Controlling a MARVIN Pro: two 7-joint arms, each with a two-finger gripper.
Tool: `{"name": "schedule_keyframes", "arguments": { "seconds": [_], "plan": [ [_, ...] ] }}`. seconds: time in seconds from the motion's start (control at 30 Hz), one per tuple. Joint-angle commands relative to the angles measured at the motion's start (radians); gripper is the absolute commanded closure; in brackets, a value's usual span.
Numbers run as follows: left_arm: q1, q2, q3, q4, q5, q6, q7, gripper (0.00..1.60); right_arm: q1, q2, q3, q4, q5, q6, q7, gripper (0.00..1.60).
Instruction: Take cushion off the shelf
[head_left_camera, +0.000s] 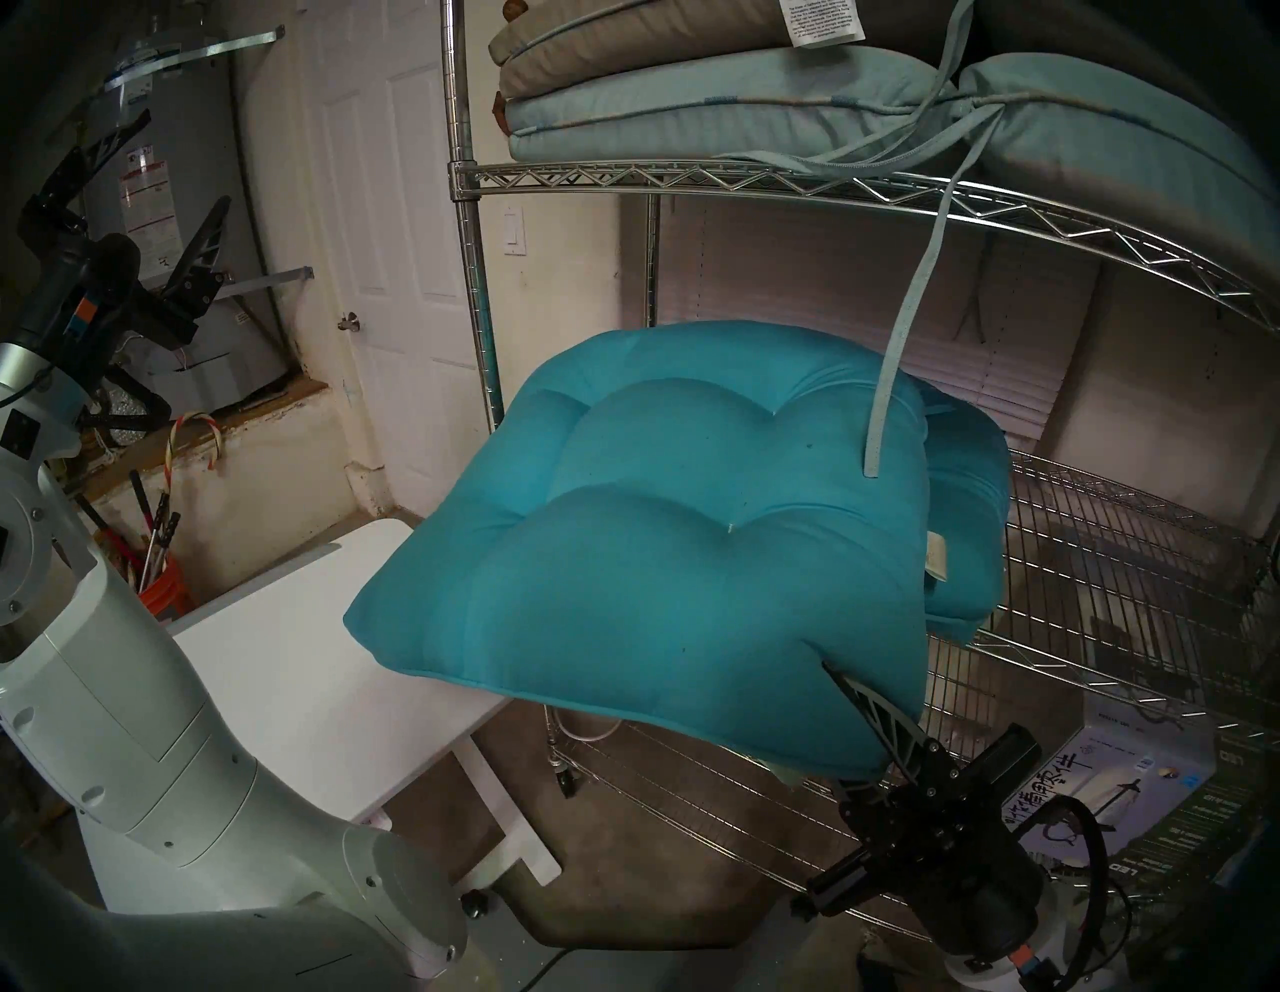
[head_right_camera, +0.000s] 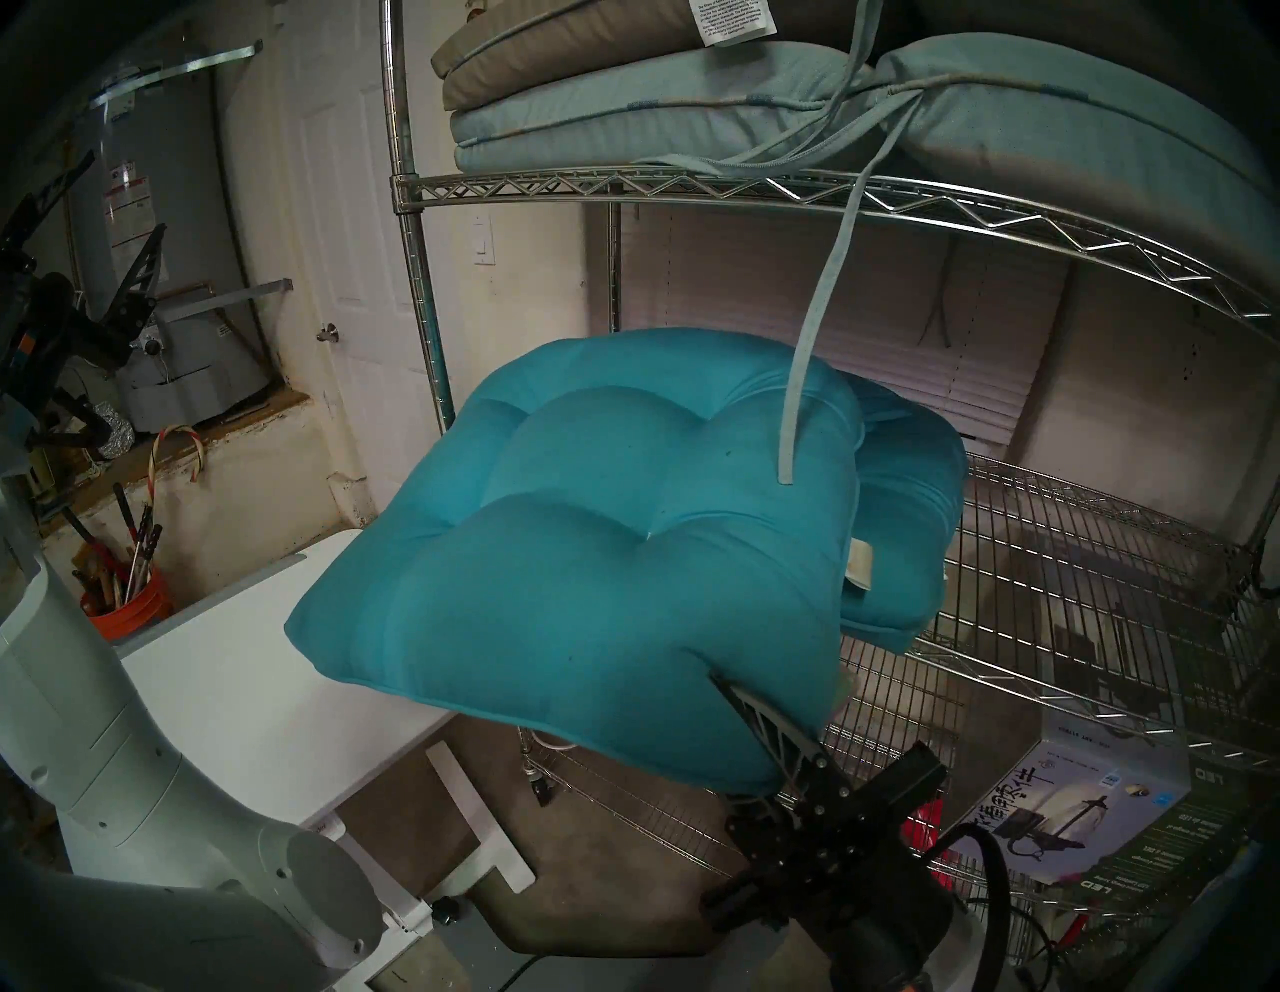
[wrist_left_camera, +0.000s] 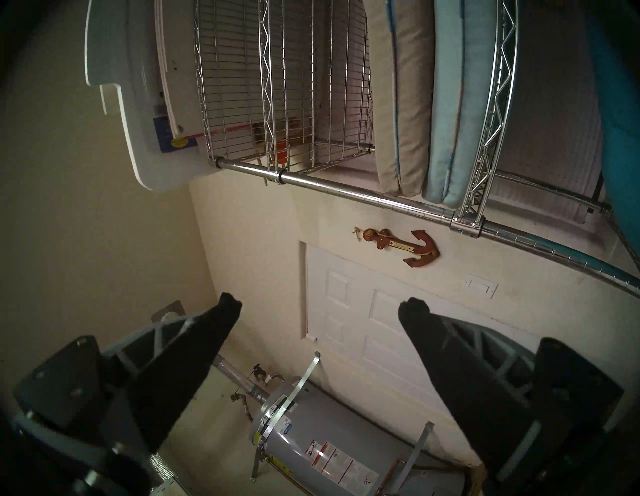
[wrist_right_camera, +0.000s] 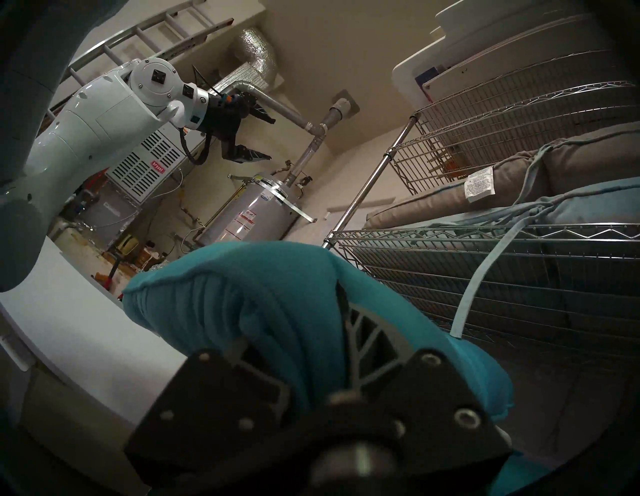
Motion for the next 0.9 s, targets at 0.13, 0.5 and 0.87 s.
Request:
{"name": "schedule_keyframes", "arguments": {
  "seconds": [0.13, 0.5, 0.87],
  "plan": [
    [-0.009, 0.022, -0.025, -0.013, -0.064, -0.001, -0.033, 0.0, 0.02, -0.024, -0.032, -0.03, -0.011, -0.005, -0.012, 1.6],
    [0.003, 0.025, -0.039, -0.013, -0.112, 0.01, -0.103, 0.0, 0.031, -0.035, -0.023, -0.03, -0.029, -0.005, -0.016, 1.6],
    [0.017, 0.022, -0.053, -0.013, -0.159, 0.027, -0.171, 0.0, 0.044, -0.043, -0.017, -0.03, -0.048, -0.005, -0.016, 1.6]
  ]
}}
